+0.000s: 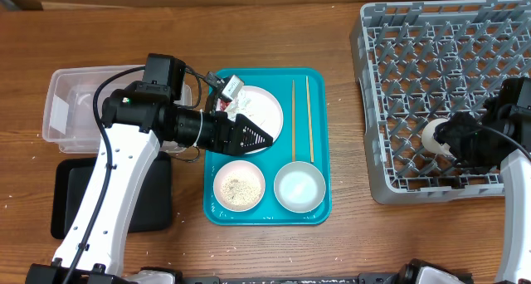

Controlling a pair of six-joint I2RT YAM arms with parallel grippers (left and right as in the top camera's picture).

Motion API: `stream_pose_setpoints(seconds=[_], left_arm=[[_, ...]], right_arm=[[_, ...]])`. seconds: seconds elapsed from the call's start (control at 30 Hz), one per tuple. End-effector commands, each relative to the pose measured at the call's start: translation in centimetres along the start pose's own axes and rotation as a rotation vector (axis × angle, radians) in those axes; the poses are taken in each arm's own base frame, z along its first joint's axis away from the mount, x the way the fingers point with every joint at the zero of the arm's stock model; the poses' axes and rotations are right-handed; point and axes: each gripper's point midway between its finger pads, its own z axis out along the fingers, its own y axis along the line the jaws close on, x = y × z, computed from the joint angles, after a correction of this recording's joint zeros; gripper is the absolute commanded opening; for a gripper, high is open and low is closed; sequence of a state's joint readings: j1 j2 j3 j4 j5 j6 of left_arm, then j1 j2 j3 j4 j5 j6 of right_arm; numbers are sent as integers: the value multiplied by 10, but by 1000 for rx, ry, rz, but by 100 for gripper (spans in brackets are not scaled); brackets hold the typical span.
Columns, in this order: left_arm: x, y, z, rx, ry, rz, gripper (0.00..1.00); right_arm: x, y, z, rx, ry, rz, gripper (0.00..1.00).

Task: Sort waste into correct bins and load items into the dishwasher
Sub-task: 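Carry the white cup with the right gripper into the dish rack, then grasp the pink rice bowl with the left gripper and lift it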

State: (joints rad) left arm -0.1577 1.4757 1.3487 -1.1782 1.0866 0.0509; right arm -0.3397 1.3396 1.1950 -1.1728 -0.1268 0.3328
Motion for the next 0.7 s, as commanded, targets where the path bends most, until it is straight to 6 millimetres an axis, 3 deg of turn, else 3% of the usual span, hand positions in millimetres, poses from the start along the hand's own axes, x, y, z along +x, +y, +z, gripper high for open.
stream_pose_setpoints(seconds=[0.0,0.07,0.2,0.23,0.27,0.47,0.57,0.67], left_arm=[[0,-1,2,4,4,-8,84],[0,-1,2,4,5,-9,84],[0,-1,2,4,6,-12,84],[1,-1,2,4,8,-15,84],[1,-1,2,4,8,-15,84],[1,6,2,-39,10,-15,82],[3,21,5,-138,23,-39,80],[7,45,9,-322,39,-85,76]], right_arm=[[-7,5,0,-9,-6,-3,56],[-6,3,7,0,18,1,56],[-5,2,15,8,45,5,79],[-7,7,11,-14,42,4,89],[-7,14,5,-46,44,2,93],[-2,40,-43,-183,-1,-47,91],[8,44,-59,-224,-18,-70,86],[29,69,-73,-365,27,-172,81]])
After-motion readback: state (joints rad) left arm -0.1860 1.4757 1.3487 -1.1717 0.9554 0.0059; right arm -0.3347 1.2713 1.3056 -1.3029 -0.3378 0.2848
